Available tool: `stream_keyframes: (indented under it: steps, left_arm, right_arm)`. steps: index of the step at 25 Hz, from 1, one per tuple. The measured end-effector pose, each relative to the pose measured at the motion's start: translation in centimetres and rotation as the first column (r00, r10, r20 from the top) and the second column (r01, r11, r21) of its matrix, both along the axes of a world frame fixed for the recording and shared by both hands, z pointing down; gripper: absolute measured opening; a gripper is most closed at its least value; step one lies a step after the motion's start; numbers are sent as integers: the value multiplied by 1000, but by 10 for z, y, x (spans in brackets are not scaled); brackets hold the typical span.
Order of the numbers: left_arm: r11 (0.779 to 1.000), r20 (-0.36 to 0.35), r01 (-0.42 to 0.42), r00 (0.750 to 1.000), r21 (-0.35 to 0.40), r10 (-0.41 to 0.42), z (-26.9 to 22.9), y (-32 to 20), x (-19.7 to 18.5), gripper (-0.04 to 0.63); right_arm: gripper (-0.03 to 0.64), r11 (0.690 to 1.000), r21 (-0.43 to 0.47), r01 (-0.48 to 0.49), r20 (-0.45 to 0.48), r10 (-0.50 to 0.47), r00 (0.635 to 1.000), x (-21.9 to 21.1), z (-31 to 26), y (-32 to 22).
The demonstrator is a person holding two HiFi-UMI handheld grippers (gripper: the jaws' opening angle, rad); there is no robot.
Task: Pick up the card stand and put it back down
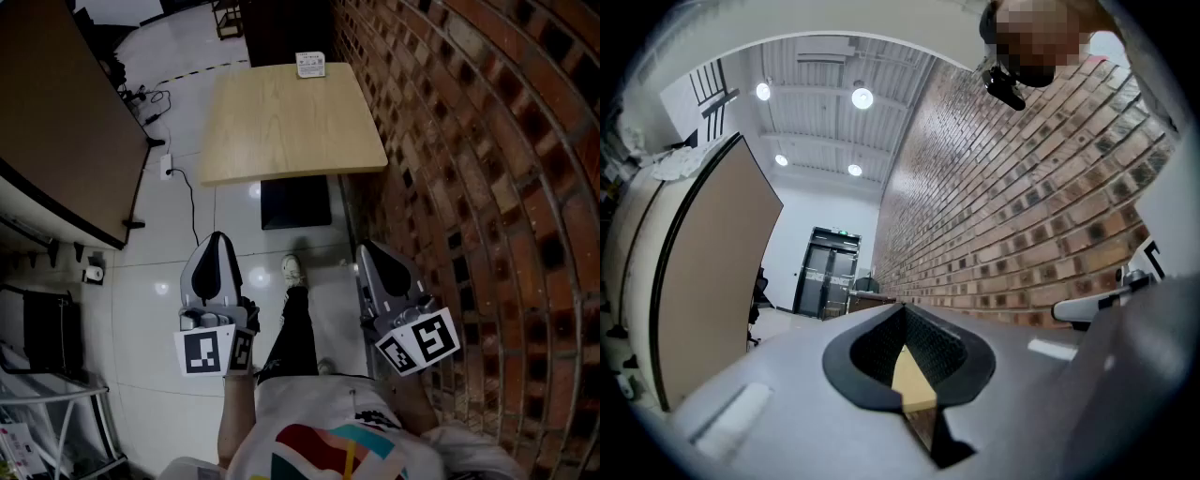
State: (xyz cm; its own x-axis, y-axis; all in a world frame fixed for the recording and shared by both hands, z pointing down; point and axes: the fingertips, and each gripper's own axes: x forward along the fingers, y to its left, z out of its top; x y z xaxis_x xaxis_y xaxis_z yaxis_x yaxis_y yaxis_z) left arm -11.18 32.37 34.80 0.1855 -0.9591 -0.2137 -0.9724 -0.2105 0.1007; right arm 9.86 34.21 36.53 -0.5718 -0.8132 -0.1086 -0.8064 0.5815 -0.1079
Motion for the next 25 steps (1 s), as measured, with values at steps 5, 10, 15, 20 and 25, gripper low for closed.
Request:
stream_keyframes:
  steps: [5, 10, 15, 20, 25]
  left_arm:
    - [1000, -23, 9, 1000, 7, -9, 11, -154, -30, 5]
    - [997, 16, -44, 999, 66, 43, -37, -325, -57, 5]
    - [996, 35, -53, 998, 72, 51, -57, -421, -74, 5]
    - [1000, 8, 7, 1000, 15, -7, -39, -461, -96, 5]
    - [996, -22, 87, 996, 36, -87, -57, -481, -129, 5]
  right_arm:
    - [5, 1000, 11, -19, -29, 19, 999, -23, 10, -155]
    - [5, 993, 69, -97, -35, 99, 994, -52, -36, -318]
    - [5, 987, 41, -158, -14, 159, 987, -56, -39, -408]
    - [5, 985, -32, -170, -22, 170, 985, -48, -13, -458]
    - [5, 988, -63, -142, -55, 138, 989, -56, -11, -484]
